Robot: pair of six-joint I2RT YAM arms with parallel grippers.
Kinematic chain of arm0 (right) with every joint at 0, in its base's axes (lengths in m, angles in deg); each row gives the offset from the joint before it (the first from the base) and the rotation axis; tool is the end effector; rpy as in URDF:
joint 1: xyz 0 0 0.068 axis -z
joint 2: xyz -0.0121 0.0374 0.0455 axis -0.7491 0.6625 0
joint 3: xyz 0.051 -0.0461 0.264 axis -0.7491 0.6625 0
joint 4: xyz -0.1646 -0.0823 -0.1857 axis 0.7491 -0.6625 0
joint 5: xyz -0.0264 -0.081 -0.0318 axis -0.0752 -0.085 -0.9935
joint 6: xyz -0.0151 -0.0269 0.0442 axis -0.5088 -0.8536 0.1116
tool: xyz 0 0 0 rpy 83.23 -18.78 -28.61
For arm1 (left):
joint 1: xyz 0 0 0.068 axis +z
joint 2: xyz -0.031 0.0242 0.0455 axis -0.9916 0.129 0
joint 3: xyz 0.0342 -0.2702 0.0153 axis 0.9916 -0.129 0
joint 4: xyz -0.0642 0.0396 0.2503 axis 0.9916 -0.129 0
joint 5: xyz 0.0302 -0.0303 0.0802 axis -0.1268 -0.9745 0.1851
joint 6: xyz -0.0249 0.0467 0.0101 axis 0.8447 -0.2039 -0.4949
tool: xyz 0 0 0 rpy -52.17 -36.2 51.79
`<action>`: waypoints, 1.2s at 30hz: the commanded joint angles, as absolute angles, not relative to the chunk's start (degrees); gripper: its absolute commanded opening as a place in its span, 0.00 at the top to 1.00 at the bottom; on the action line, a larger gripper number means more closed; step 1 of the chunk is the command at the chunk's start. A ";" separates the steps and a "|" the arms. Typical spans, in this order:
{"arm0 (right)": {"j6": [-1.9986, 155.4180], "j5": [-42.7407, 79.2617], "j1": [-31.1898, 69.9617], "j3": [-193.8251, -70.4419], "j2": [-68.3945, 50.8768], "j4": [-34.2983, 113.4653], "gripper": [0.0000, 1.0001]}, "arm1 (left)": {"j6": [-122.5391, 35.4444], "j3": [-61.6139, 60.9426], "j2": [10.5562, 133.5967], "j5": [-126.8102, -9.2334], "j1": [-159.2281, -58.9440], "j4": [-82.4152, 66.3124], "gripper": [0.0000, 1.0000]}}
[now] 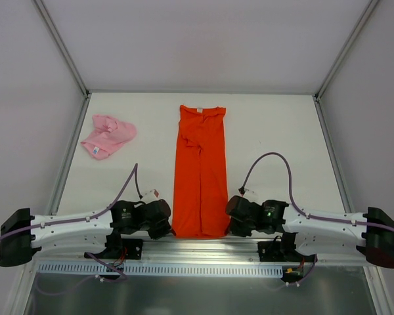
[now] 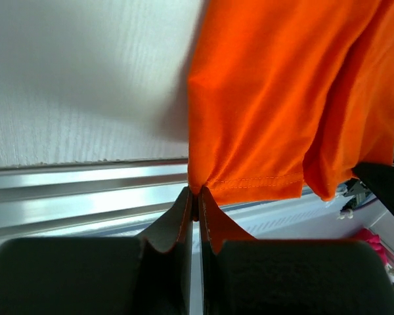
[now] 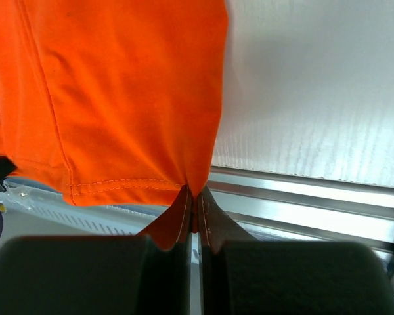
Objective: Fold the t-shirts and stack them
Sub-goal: Grab the bottom of the folded rectangular tshirt with both arms, then fold the folded rectangular tshirt in 1/3 of the way
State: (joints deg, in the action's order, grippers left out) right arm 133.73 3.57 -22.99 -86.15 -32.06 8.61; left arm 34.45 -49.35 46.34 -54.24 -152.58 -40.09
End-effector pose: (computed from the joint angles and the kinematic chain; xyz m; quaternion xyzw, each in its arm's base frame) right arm 0.0608 0.1681 0.1798 -0.0483 0.9623 0.2187 0.1540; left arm 0.0565 -0.1451 0.1680 -0.1763 0.9400 -0.2756 0.0965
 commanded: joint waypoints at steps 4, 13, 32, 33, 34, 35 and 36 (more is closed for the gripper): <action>130.63 -2.82 -23.21 -93.32 -32.71 -5.25 0.99 | 33.91 -40.96 46.77 -45.97 -153.07 -53.73 1.00; 125.27 -7.83 -21.71 -101.92 -29.64 -11.05 0.99 | 28.64 -34.28 47.91 -41.30 -149.84 -58.14 1.00; 109.36 -5.38 -5.20 -115.99 -15.59 -8.25 0.99 | -3.97 -21.09 61.70 -54.73 -120.67 -44.88 1.00; 108.75 -5.29 -4.67 -116.35 -14.88 -7.73 0.99 | -4.93 -20.57 63.01 -55.45 -119.69 -43.83 1.00; 107.87 -4.94 -3.53 -117.31 -13.39 -7.55 0.99 | -6.51 -19.00 63.90 -56.24 -118.72 -43.82 1.00; 107.43 -4.68 -3.00 -117.32 -12.77 -7.55 0.99 | -7.22 -18.02 64.69 -56.59 -117.93 -43.82 1.00; 107.08 -4.06 -2.38 -118.28 -12.24 -7.55 0.99 | -7.84 -17.23 66.35 -57.03 -117.14 -44.08 1.00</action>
